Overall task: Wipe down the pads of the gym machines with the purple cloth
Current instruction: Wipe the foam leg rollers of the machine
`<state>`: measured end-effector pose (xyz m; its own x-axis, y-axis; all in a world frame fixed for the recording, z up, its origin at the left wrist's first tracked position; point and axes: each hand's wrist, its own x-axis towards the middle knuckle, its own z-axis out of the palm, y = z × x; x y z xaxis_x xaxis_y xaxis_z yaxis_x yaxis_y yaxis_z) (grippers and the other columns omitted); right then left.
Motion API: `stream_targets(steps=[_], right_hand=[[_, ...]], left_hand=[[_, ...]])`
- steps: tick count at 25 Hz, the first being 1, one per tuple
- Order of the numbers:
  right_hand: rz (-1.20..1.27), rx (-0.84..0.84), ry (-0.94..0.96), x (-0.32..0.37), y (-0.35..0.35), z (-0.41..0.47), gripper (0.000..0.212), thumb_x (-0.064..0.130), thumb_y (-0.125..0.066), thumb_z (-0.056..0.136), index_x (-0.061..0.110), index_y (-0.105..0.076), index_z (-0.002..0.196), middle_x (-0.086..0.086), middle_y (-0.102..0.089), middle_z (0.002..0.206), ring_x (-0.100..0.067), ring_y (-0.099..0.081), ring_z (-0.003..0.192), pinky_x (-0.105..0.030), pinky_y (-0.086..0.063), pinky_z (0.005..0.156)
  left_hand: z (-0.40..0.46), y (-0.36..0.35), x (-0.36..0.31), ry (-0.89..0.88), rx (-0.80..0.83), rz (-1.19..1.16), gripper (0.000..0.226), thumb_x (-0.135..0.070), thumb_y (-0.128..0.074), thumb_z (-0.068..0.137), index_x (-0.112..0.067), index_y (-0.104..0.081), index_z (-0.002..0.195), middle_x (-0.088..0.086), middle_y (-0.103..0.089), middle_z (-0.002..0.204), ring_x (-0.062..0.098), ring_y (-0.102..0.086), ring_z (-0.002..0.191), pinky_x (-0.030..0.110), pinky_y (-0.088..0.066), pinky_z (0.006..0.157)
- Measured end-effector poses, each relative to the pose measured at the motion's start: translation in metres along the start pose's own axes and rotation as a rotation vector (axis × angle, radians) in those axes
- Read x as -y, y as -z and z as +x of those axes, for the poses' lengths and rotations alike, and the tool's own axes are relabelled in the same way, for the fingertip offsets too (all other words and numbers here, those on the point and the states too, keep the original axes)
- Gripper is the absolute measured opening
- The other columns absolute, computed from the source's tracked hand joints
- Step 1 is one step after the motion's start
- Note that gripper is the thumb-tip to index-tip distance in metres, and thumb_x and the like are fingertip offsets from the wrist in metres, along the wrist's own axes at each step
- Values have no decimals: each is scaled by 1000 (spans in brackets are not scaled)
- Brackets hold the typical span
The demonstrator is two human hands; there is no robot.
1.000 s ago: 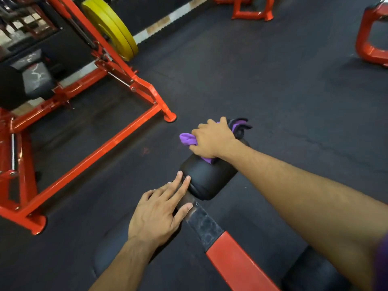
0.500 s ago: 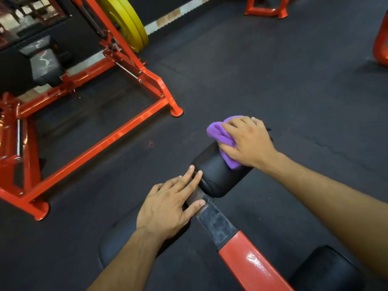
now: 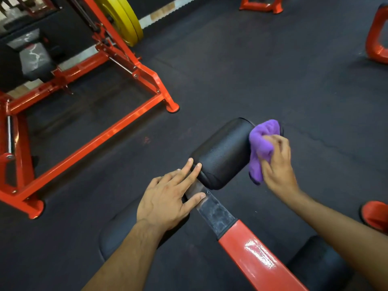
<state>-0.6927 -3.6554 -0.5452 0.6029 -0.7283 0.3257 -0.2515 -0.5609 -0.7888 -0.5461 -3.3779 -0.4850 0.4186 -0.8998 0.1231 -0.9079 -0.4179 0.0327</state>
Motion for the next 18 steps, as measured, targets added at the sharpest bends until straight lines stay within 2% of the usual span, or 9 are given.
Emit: stream_targets(steps=[2,4,7,11,13,15,16,17,18], right_hand=[[484,-186,-657,31,-16,6,39,39,-41,106,30,-41,144,-2,-47,145,-22,-50,131,-43,-40,113],[814,-277,-950,64,-33,-3,33,42,-39,107,32,-45,138,-5,-57,139,-24,-58,124,-48,-45,110],[949,-253,-1115,84,-55,-12,47,55,-41,100,31,-45,140,-1,-61,128,-26,-61,118,-47,-45,108],[1190,-502,-1220,58,-62,29,29,52,-43,99,28,-60,98,6,-67,96,-22,-67,103,-32,-51,83],[1321,-507,-1256,64,-68,16,35,51,-41,103,25,-61,90,4,-68,90,-18,-66,84,-27,-51,71],[1249,-297,-1395,82,-76,-20,46,62,-42,98,22,-62,88,-6,-72,96,-26,-68,84,-33,-56,76],[1192,-199,-1414,86,-83,-32,45,63,-43,97,22,-63,92,-14,-72,108,-34,-70,94,-44,-57,87],[1169,-162,-1387,85,-86,-37,41,58,-41,99,23,-62,102,-17,-68,121,-38,-67,103,-51,-55,93],[1185,-157,-1335,84,-86,-33,38,53,-38,102,24,-60,114,-14,-65,127,-36,-64,107,-50,-53,96]], left_hand=[[-1,1,-1,-1,-4,10,70,-80,-9,99,-50,-5,162,-26,-5,169,5,-40,146,33,-41,109],[0,2,-1,-4,4,24,70,-80,-9,98,-50,-6,162,-26,-6,169,5,-41,145,32,-42,107],[1,2,0,0,-3,24,72,-80,-7,98,-49,-8,162,-25,-7,169,5,-42,145,32,-42,107],[0,1,-1,-17,-8,27,72,-80,-7,98,-49,-8,162,-24,-8,169,6,-43,144,33,-42,107],[0,0,0,-6,-18,36,71,-79,-10,99,-47,-12,163,-23,-13,169,8,-46,142,34,-44,104],[0,-1,-1,0,-23,46,71,-78,-14,100,-46,-16,163,-22,-16,169,9,-49,139,34,-45,102],[1,-1,-1,4,-26,49,70,-77,-15,100,-45,-17,163,-21,-18,169,9,-51,138,35,-46,101],[1,-1,-1,10,-29,51,70,-77,-16,100,-45,-19,162,-20,-19,169,10,-52,137,35,-46,101],[0,-1,-1,13,-31,52,70,-77,-17,100,-45,-19,162,-20,-20,169,10,-53,137,36,-47,100]])
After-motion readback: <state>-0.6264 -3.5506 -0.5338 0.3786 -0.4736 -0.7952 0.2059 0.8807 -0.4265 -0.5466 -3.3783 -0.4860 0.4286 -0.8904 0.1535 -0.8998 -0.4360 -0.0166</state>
